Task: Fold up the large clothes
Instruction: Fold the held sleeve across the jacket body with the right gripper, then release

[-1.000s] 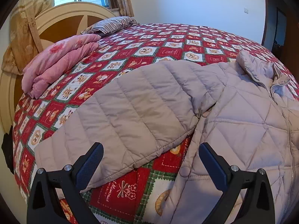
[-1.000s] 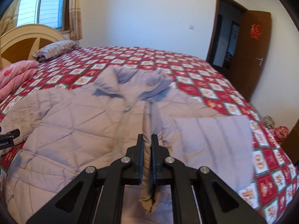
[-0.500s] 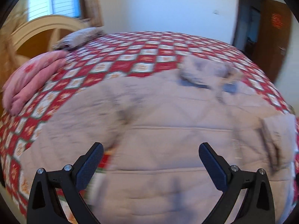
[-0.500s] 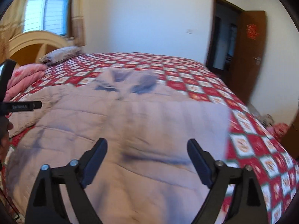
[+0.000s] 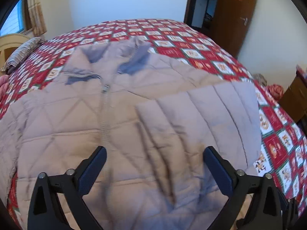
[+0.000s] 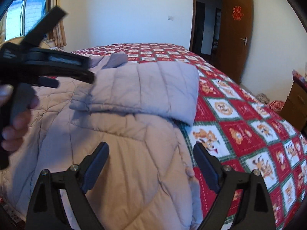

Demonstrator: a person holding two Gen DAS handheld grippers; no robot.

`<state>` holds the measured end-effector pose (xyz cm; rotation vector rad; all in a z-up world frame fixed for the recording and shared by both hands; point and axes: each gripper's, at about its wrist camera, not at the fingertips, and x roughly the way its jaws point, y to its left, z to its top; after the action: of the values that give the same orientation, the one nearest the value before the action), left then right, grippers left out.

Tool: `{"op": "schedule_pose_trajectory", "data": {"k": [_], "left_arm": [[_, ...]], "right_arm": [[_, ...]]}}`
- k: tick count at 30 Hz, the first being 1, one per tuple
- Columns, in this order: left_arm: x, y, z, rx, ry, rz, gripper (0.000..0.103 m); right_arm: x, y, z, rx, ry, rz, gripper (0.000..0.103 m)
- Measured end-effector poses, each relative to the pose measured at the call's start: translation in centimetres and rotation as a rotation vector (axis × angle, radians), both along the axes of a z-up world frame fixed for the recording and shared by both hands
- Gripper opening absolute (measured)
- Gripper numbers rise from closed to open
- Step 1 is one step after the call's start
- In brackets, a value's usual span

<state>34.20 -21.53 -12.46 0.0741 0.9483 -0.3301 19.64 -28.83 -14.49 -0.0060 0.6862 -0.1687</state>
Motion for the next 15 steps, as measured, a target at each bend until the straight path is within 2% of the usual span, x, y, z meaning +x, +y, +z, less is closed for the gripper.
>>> {"op": "schedule_pose_trajectory", "data": {"k": [1,2,3,6,11,15], "left_arm": [[0.1,-0.3,-0.5,-0.011,0.015,-0.016,0.062],[0.2,-0.6,-1.0,-0.033,0.047,-0.044,0.035],[0.1,-0.7,-1.2,-0.036,0.057,-0.049,0.028],[-0.5,-0.3,-0.5,-0.024,0.009,-0.064,0.018],[-0.4,2.4,1.9,-0.02,-0.082,-0.049,0.012],[0.1,6.2,3.8,-0.015,-0.145,0.016,0.01]], "right_arm": [[-0.4,-0.4,-0.3,0.005,-0.001,-0.003,0.092],[-0.6,-0.7,-0.5,0.01,-0.003,-0.006,0.092],[-0.6,-0.9,-0.7,0.014,-0.002,-0.008,0.092],[-0.7,-1.7,-1.6,0.027,0.011,-0.025,0.092],[-0.7,-2.5,-2.5,0.064,0.016,-0.048,0.093],[-0.7,-2.4,-2.9,0.063,0.02,-0.052,0.094]]}}
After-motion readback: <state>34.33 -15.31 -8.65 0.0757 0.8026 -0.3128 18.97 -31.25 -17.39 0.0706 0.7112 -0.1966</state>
